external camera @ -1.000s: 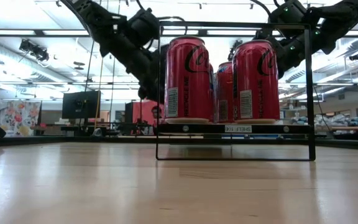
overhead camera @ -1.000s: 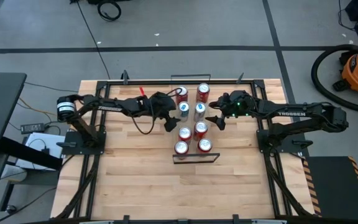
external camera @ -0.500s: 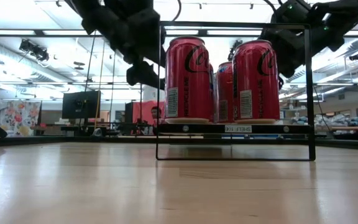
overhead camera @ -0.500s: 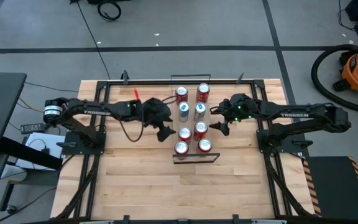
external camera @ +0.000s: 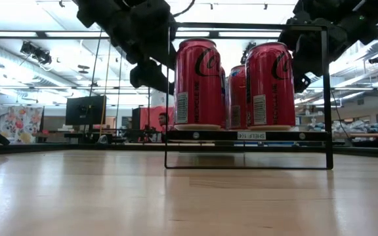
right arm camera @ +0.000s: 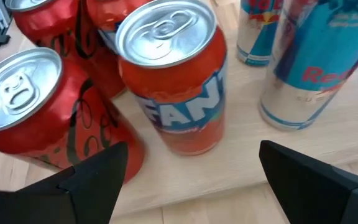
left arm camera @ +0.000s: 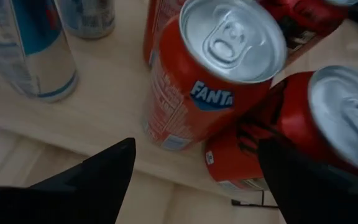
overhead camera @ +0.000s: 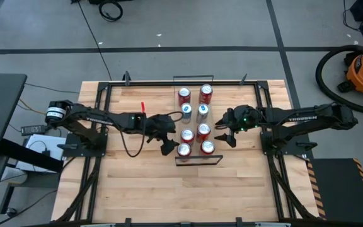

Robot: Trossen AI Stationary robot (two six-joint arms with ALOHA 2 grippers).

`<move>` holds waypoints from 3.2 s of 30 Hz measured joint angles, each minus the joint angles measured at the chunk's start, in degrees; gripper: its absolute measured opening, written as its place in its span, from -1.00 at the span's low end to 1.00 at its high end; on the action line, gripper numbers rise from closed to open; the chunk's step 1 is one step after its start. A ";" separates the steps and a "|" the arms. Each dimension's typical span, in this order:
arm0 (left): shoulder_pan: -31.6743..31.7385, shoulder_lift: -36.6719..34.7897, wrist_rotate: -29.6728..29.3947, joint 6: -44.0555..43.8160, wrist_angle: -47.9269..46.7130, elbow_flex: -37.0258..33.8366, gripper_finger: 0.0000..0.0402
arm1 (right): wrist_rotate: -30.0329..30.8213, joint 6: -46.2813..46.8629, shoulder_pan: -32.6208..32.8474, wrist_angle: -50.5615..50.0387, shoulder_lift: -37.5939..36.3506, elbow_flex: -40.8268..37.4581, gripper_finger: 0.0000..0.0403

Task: Place canned beverage on shelf
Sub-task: Adjust the soda cans on the shelf

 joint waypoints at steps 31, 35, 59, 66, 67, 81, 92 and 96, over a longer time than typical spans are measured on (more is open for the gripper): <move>0.22 4.49 -2.66 -5.42 8.89 0.00 0.73 | 1.46 1.23 2.07 -0.23 0.00 0.02 0.85; 0.11 4.47 -2.42 -5.13 10.18 0.00 0.73 | 1.25 2.09 2.58 -0.16 0.00 0.02 0.85; 0.44 4.31 -7.38 -1.21 12.95 0.01 0.73 | 7.65 3.77 3.60 0.12 0.00 0.02 0.85; 0.55 4.29 -6.92 3.01 13.72 0.02 0.73 | 7.65 5.09 3.60 1.58 -0.02 0.04 0.85; 0.55 4.30 -6.91 3.43 13.79 0.02 0.73 | 7.65 5.18 3.60 1.88 -0.02 0.03 0.85; 0.55 7.65 -8.48 4.74 16.68 0.04 0.73 | 7.67 5.26 3.60 2.95 -0.04 0.04 0.85; 2.46 7.77 -8.50 4.57 18.26 0.04 0.73 | 7.67 5.21 3.60 3.08 -0.04 0.04 0.85; 2.80 7.79 -8.46 4.56 19.41 0.02 0.71 | 7.67 5.23 3.60 3.07 -0.04 0.04 0.85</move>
